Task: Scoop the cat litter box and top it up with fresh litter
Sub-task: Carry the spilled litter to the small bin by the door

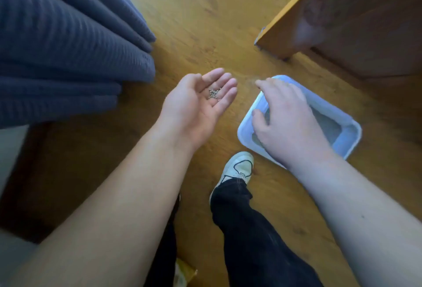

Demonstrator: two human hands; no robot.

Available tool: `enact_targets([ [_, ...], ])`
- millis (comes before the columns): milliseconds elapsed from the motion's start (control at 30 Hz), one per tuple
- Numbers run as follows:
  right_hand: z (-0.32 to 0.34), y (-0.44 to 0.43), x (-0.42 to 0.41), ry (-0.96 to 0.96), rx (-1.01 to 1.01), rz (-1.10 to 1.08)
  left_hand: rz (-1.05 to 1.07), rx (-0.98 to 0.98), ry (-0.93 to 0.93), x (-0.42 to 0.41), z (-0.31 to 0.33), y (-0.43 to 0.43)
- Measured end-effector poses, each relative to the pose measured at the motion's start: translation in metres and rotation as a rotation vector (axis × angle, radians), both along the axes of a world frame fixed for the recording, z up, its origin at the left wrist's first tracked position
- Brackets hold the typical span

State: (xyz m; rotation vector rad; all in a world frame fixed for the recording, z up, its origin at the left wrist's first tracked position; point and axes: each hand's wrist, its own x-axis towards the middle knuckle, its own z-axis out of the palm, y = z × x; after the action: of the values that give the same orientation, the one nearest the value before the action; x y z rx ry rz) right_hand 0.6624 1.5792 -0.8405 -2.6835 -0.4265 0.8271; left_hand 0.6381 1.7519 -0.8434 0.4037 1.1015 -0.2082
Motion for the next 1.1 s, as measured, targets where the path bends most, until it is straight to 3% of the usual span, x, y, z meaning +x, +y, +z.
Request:
enact_targets([
  [233, 0.254, -0.006, 0.029, -0.142, 0.033, -0.070, -0.007, 0.062, -0.124, 0.019, 0.276, 0.014],
  [400, 0.402, -0.034, 0.049, -0.321, 0.035, -0.094, -0.058, 0.020, -0.310, 0.053, 0.417, 0.002],
  [767, 0.632, -0.099, 0.014, -0.652, -0.049, -0.387, -0.321, -0.065, -0.560, 0.090, 0.634, -0.056],
  [1100, 0.748, -0.188, -0.088, -0.821, -0.252, -0.686, -0.650, -0.206, -0.649, 0.073, 0.742, -0.174],
])
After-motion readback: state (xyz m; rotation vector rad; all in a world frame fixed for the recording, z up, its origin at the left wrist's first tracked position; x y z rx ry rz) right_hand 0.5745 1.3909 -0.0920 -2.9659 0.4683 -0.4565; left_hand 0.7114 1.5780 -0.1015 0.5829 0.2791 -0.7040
